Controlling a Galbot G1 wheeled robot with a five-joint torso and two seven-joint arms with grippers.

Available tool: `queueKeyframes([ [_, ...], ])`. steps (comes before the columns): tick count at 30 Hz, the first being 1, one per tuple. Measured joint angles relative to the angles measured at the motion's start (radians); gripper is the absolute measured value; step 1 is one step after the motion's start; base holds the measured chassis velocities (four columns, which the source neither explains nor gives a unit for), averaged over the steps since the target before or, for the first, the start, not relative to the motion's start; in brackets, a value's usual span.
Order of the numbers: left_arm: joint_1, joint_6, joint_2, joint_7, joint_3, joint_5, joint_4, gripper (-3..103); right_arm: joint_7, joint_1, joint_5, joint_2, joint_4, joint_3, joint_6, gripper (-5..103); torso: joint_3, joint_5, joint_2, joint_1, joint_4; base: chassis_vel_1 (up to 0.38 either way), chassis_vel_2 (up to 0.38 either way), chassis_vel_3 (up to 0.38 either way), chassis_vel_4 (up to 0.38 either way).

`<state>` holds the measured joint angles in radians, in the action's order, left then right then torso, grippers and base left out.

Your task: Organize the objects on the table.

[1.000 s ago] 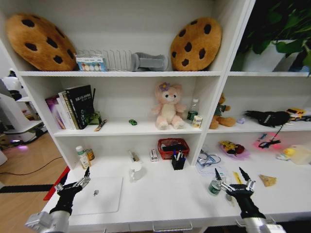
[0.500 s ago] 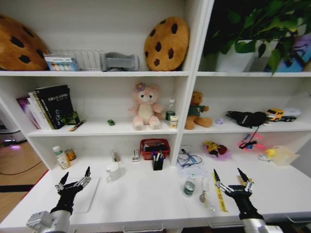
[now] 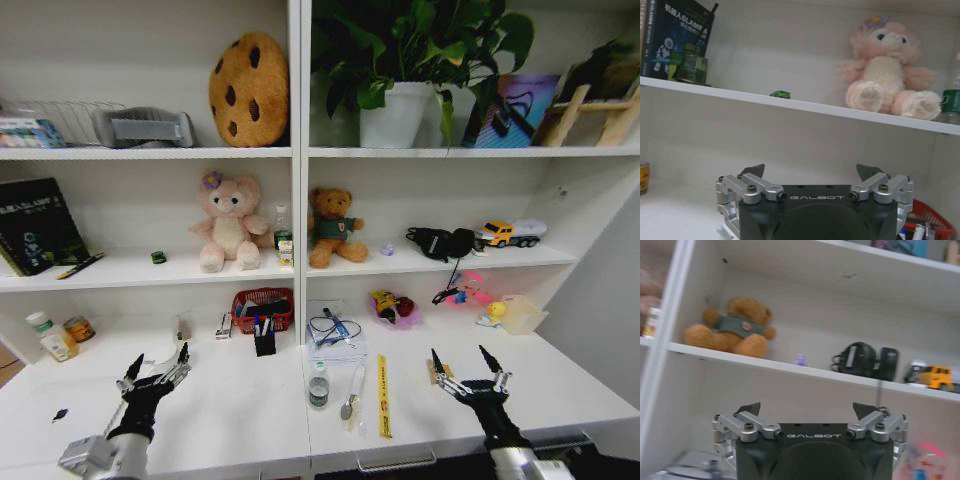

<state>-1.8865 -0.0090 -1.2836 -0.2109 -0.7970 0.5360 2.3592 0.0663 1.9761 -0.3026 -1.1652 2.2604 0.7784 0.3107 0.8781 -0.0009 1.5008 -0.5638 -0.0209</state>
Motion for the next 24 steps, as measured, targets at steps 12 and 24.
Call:
queueKeyframes([
  [12, -0.001, -0.007, -0.028, 0.0, 0.0, -0.013, -0.008, 100, -0.183, 0.074, 0.115, 0.049, 0.043, -0.245, 0.071, 100, 0.0, 0.0011, 0.0, 0.0, -0.0003, 0.033, 0.033, -0.016, -0.022],
  [24, 0.008, -0.008, -0.035, -0.005, 0.014, -0.023, -0.013, 100, -0.224, -0.074, 0.084, 0.075, -0.046, -0.348, 0.009, 100, 0.0, 0.001, 0.0, 0.0, -0.0005, 0.0, 0.0, 0.0, 0.0],
])
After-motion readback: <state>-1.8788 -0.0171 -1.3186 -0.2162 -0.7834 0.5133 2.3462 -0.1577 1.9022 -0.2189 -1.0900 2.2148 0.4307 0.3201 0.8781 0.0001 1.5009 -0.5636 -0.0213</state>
